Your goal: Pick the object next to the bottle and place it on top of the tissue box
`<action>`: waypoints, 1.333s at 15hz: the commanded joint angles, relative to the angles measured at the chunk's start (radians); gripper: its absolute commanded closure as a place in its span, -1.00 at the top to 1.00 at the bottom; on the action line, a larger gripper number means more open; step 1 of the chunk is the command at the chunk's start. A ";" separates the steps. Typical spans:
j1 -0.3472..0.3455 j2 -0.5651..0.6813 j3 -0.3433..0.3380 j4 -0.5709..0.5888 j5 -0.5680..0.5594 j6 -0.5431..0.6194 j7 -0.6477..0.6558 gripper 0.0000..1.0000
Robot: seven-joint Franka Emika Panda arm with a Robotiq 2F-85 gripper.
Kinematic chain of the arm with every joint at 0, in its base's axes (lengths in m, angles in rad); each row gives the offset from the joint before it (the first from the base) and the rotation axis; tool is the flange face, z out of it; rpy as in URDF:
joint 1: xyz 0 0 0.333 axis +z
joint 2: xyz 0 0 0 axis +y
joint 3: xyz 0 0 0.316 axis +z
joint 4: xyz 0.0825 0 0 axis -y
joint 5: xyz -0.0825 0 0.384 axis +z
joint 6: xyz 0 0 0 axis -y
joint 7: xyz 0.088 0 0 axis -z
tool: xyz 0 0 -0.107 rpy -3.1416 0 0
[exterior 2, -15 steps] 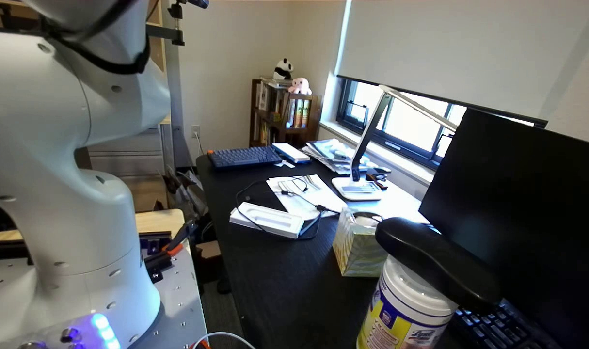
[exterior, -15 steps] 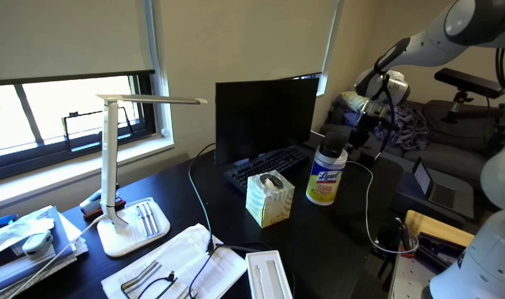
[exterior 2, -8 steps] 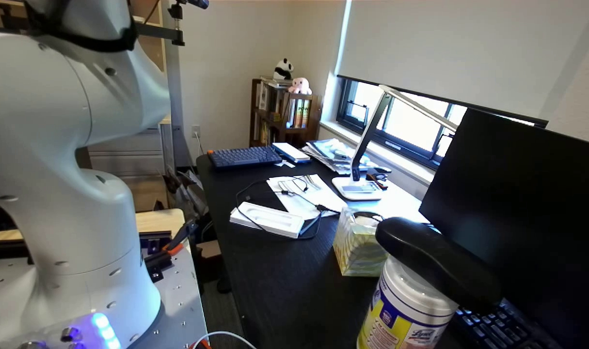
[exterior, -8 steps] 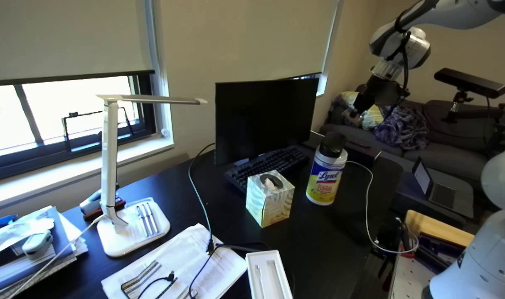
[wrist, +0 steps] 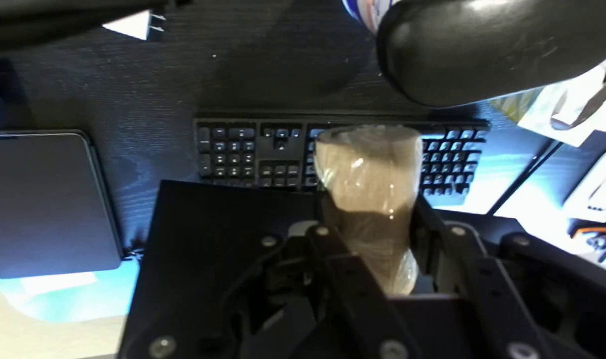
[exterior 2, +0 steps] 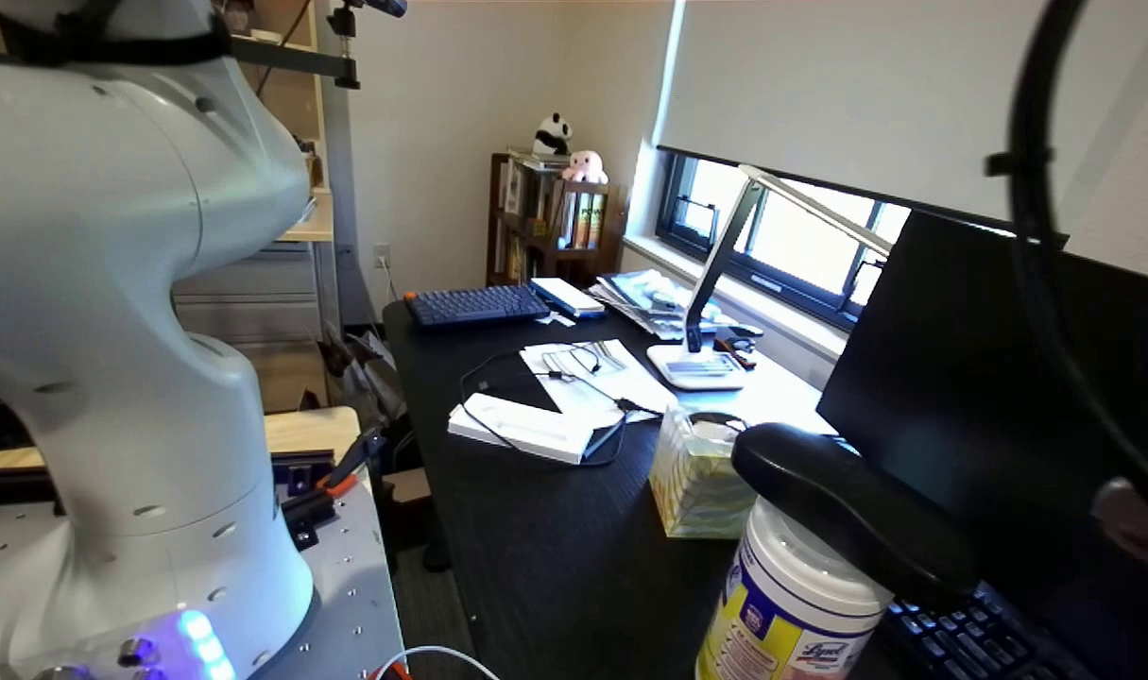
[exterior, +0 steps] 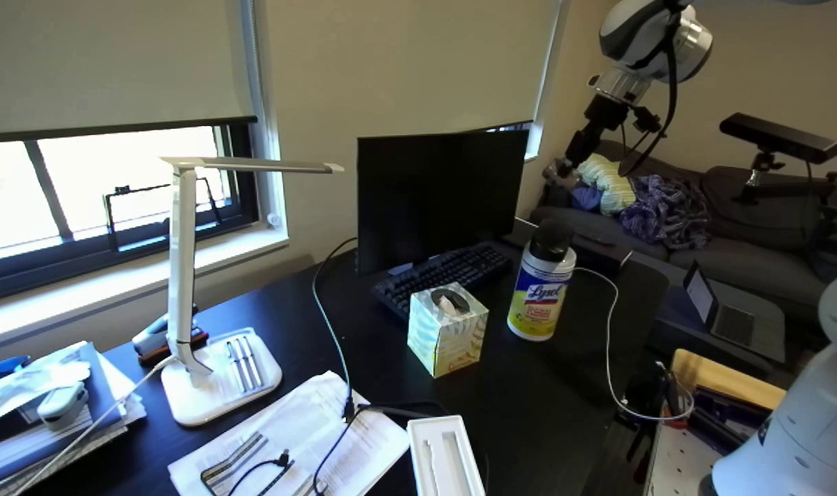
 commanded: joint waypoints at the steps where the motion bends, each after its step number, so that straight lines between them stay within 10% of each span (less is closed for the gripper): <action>1: 0.152 -0.199 -0.038 -0.248 -0.078 0.116 0.005 -0.75; 3: 0.216 -0.266 -0.064 -0.324 -0.060 0.122 0.025 -0.75; 4: 0.235 -0.170 -0.095 -0.225 -0.059 0.093 0.020 -0.25; 10: 0.267 -0.258 -0.118 -0.311 -0.064 0.102 0.029 -0.25; 11: 0.267 -0.258 -0.119 -0.311 -0.064 0.102 0.029 -0.75; 13: 0.289 -0.300 -0.116 -0.306 -0.105 0.082 0.042 -0.75; 20: 0.408 -0.531 0.066 -0.364 -0.481 0.059 0.278 -0.75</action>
